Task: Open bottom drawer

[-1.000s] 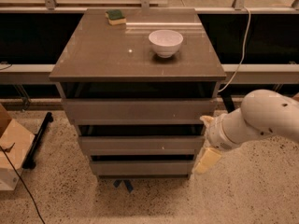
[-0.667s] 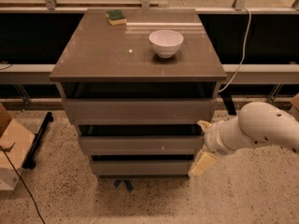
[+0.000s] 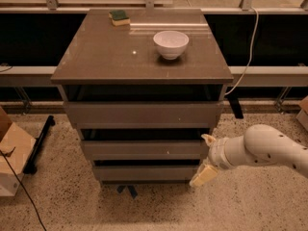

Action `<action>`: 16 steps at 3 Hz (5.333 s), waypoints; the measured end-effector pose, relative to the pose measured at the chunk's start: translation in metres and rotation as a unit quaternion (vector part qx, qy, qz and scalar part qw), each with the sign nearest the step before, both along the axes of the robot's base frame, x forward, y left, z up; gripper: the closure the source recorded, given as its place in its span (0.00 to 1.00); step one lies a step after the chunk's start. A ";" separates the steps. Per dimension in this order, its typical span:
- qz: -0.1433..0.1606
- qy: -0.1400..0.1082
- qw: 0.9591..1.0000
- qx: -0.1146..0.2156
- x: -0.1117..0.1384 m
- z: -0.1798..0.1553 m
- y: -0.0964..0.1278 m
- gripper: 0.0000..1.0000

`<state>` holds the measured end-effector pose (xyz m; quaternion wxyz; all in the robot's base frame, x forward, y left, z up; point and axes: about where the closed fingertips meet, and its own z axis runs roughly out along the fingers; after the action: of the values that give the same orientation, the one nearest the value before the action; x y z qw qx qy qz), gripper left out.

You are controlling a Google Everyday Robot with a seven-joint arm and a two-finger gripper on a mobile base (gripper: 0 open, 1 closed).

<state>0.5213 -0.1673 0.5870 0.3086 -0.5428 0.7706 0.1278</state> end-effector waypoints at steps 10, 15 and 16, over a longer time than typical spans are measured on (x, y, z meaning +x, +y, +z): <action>-0.095 0.100 0.987 0.084 0.066 -0.316 0.023 0.00; -0.096 0.140 0.976 0.133 0.132 -0.383 0.024 0.25; -0.102 0.140 0.976 0.129 0.133 -0.382 0.017 0.48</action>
Offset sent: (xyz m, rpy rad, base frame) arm 0.0192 -0.0085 -0.1230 0.1671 0.1854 -0.0698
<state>0.6543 -0.1506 0.2047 0.2766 -0.3941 0.8342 0.2690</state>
